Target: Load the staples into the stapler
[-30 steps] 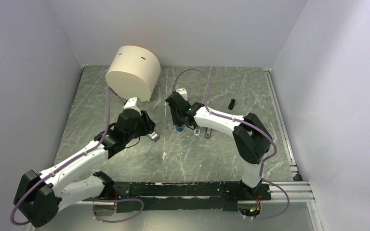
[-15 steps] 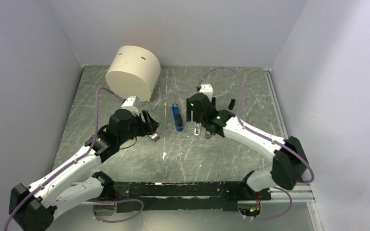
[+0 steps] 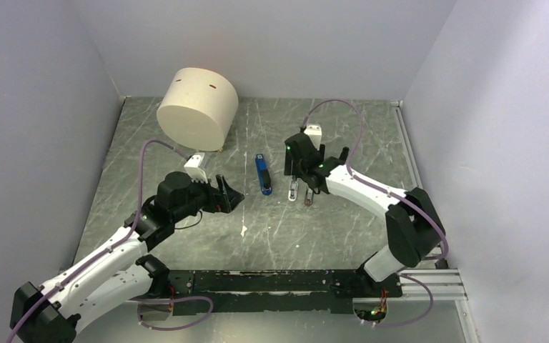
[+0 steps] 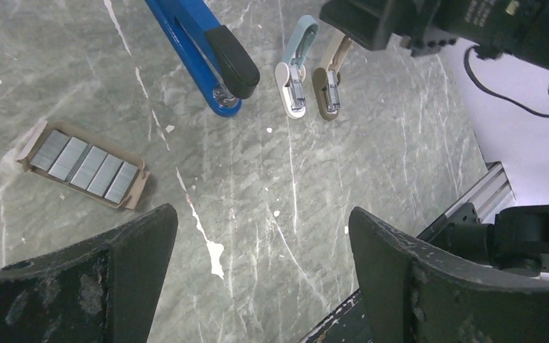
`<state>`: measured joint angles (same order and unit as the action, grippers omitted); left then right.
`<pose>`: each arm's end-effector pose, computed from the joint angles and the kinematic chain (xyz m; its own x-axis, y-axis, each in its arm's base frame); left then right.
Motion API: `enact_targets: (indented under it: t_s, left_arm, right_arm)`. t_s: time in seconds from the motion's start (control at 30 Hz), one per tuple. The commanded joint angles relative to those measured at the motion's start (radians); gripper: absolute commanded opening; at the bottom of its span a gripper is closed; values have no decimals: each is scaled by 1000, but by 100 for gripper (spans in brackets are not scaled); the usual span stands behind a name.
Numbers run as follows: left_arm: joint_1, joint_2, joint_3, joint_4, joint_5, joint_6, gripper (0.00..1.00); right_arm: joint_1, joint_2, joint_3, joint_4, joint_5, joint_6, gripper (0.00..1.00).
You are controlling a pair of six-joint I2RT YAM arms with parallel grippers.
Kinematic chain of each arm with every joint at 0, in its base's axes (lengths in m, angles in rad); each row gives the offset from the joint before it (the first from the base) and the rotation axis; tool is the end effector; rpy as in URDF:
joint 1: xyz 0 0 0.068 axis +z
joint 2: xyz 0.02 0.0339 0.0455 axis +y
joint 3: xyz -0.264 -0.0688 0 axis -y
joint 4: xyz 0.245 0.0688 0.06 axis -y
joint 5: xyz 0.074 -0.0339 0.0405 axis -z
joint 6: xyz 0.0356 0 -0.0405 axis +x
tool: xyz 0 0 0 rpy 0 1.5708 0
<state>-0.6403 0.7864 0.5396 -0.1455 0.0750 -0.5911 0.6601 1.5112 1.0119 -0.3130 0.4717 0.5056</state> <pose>0.1483 -0.1138 0.2568 -0.6175 -0.2329 -0.7513 0.3699 0.7569 -0.5387 0.2633 0.1839 0.2357 -0.6466 0.0442 -0.7615 0.0158 0.9989 0.0446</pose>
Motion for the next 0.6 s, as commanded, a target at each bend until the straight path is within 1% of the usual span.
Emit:
enact_targets:
  t_s: [0.0,0.1,0.23,0.43,0.53,0.57]
  left_arm:
    - [7,20,-20,100,76,-7,93]
    - [8,46,-30,133,110,-5,92]
    - [7,61,-40,131,110,-18,91]
    - [8,71,-68,138,109,-47,91]
    - [7,85,-73,158,111,-58,91]
    - [7,90,-75,167,115,-63,91]
  right_arm:
    - [-5,71,72,34,0,12,66]
    - [-5,113,84,45,-1,13,62]
    - [-5,162,103,42,3,15,55]
    - [-4,235,134,-1,-1,29,51]
    - [-4,238,128,4,-11,32,45]
    - [-4,237,125,4,-13,37,41]
